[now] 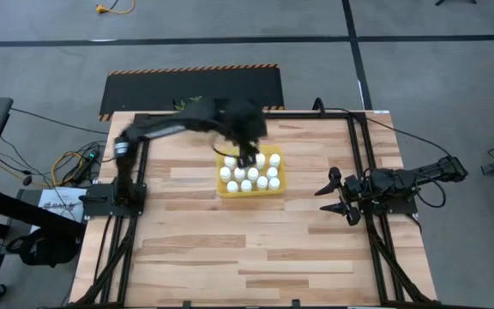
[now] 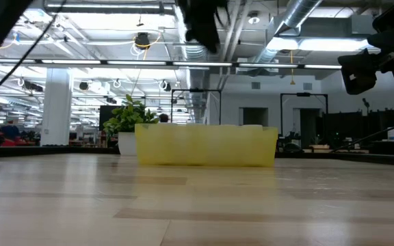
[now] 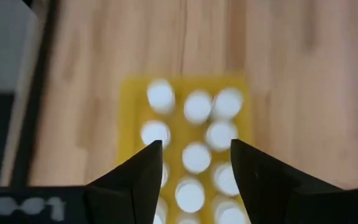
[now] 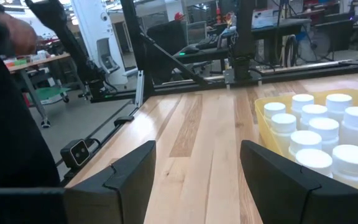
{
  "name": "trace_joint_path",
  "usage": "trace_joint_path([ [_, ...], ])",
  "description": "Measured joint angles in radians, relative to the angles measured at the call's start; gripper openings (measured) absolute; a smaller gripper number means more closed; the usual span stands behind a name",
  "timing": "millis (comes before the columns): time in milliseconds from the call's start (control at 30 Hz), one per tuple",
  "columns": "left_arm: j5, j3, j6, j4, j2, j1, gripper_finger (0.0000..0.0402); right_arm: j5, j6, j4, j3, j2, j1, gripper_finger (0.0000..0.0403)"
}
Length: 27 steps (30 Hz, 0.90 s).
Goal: Pick and place pill bottles into a basket
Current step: Return to Home Position
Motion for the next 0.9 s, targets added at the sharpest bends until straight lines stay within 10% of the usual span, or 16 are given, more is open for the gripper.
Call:
trace_joint_path([
  [200,0.005,-0.117,-0.055,0.123,-0.307,0.001,0.0177,0.000,0.000,0.000,0.000,0.000,0.000,0.0226],
  [600,0.096,-1.417,-0.262,1.266,-1.129,-0.066,0.0177,0.000,0.000,0.000,0.000,0.000,0.000,0.0226],
  [900,0.255,-1.811,-0.386,1.382,-1.502,-0.101,0.0177,0.000,0.000,0.000,0.000,0.000,0.000,0.0226],
])
